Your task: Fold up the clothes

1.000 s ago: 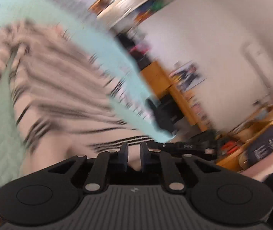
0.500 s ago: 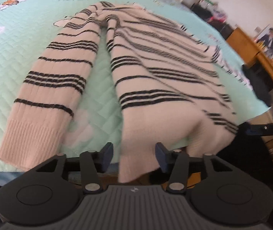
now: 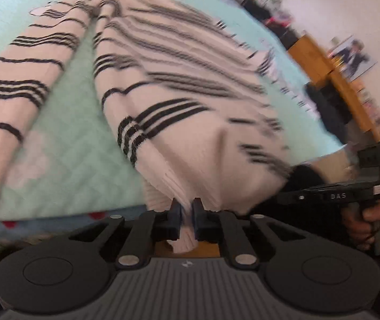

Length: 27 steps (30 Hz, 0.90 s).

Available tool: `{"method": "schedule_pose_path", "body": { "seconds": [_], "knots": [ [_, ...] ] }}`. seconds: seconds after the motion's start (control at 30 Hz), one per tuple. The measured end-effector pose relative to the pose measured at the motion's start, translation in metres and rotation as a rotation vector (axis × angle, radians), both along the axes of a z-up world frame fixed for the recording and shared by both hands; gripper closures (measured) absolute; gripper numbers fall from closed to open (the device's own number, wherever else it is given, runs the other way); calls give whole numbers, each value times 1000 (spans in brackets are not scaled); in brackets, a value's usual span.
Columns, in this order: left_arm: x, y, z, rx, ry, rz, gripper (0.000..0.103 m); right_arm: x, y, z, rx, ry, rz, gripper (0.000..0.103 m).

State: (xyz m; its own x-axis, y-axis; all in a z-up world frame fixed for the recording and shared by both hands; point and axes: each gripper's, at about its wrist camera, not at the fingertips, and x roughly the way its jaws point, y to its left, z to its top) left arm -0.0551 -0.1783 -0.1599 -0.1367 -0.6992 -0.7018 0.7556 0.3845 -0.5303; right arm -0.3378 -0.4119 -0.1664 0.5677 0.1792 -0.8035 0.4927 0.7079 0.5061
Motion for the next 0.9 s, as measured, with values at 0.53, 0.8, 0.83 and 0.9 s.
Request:
{"method": "schedule_pose_path", "body": {
  "seconds": [0.53, 0.8, 0.83, 0.9],
  "knots": [
    [29, 51, 38, 29, -127, 93, 94, -33, -36, 10, 9, 39, -159, 43],
    [31, 70, 60, 32, -222, 77, 66, -20, -32, -24, 28, 79, -209, 46],
    [31, 69, 65, 23, -236, 79, 65, -20, -32, -25, 41, 71, -206, 67],
    [28, 62, 68, 20, -242, 67, 63, -17, -26, -22, 21, 74, -161, 91]
  ]
}}
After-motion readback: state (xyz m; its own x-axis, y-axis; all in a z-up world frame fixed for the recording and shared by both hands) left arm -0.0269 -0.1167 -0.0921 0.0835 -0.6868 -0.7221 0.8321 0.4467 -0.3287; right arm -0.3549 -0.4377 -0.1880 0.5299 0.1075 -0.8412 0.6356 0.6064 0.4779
